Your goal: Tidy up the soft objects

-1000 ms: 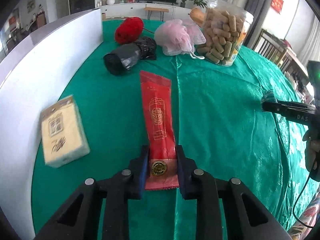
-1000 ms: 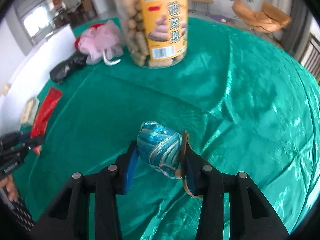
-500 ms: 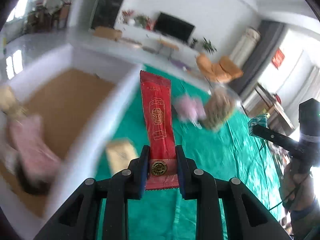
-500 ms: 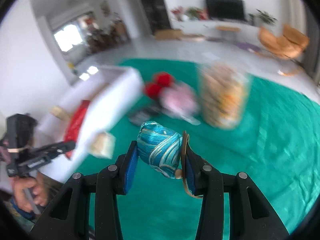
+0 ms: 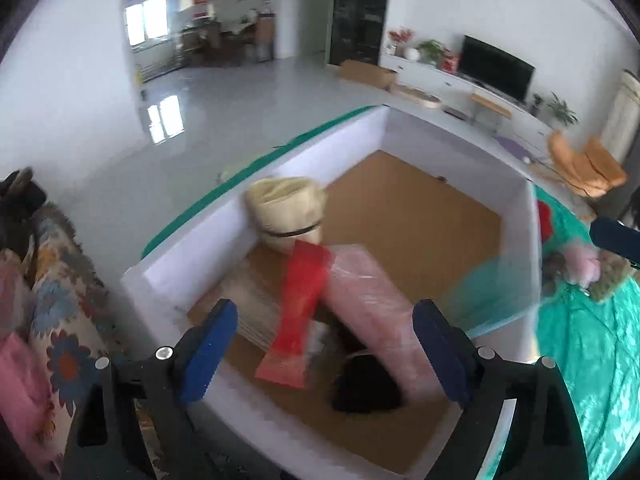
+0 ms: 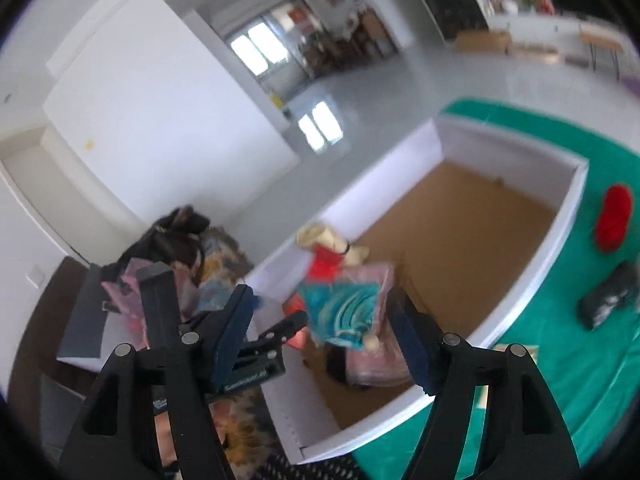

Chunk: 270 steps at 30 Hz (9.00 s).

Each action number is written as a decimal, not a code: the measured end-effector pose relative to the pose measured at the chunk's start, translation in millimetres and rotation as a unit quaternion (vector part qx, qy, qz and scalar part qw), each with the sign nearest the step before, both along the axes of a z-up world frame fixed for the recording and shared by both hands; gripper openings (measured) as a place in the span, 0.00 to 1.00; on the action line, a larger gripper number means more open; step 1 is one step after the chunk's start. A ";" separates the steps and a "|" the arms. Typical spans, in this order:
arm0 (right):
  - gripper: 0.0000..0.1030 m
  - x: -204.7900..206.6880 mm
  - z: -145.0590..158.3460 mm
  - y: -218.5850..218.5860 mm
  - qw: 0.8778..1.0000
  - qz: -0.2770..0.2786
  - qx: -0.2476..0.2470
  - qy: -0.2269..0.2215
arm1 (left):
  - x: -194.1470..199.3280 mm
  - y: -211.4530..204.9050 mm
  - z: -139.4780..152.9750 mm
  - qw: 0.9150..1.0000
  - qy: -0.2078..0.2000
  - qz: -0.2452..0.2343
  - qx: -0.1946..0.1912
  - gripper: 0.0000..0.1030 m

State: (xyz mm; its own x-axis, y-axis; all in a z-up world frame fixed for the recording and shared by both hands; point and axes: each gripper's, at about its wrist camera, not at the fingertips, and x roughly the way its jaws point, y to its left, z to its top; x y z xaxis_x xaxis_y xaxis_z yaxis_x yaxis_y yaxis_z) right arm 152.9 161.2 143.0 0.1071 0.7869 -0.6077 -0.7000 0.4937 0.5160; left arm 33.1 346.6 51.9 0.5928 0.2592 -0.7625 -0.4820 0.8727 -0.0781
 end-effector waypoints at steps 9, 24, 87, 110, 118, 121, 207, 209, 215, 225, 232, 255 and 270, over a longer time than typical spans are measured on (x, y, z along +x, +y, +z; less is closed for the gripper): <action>0.71 -4.7 -36.6 -112.3 0.980 -0.104 -0.099 -0.139 | -0.7 -55.8 -6.5 0.997 -0.036 -0.054 -0.051 0.87; 0.71 -14.0 -190.4 -368.7 0.910 -0.315 -0.247 -0.104 | 83.2 -335.4 -107.7 0.957 0.064 -0.277 -0.056 0.90; 0.80 58.0 -127.0 -264.9 0.905 -0.202 -0.297 -0.229 | 81.5 -319.4 -131.4 0.971 0.043 -0.234 0.021 1.00; 0.17 89.3 -115.4 -249.2 0.914 -0.213 -0.281 -0.200 | 80.7 -319.4 -131.2 0.971 0.043 -0.233 0.021 1.00; 0.18 3.2 -114.5 -354.1 0.899 -0.298 -0.280 -0.156 | 80.8 -319.4 -131.2 0.971 0.043 -0.233 0.021 1.00; 0.22 -29.4 -120.3 -386.6 0.881 -0.344 -0.289 -0.148 | 80.8 -319.3 -131.3 0.971 0.043 -0.233 0.021 1.00; 0.78 -49.2 -186.4 -402.6 0.895 -0.348 -0.258 -0.107 | 299.2 -284.2 -105.3 0.946 0.085 -0.310 -0.047 0.84; 0.78 -49.2 -186.4 -402.6 0.895 -0.348 -0.258 -0.107 | 301.7 -293.4 -107.6 0.944 0.096 -0.315 -0.023 0.39; 0.78 -49.4 -186.5 -402.7 0.895 -0.348 -0.258 -0.107 | 262.2 -312.3 -101.2 0.946 0.103 -0.307 -0.020 0.36; 0.78 -49.6 -186.5 -402.7 0.895 -0.348 -0.258 -0.107 | 92.2 -341.1 -103.8 0.944 0.078 -0.310 -0.079 0.36; 0.78 -49.9 -186.7 -402.6 0.895 -0.348 -0.258 -0.107 | 78.6 -364.6 -118.6 0.952 0.060 -0.298 -0.036 0.91; 0.79 -50.3 -186.8 -402.6 0.895 -0.348 -0.258 -0.107 | 65.3 -361.6 -129.4 0.954 0.044 -0.296 0.023 1.00; 0.79 -50.3 -186.6 -403.7 0.895 -0.349 -0.256 -0.104 | 64.4 -361.8 -128.1 0.950 0.050 -0.306 0.022 1.00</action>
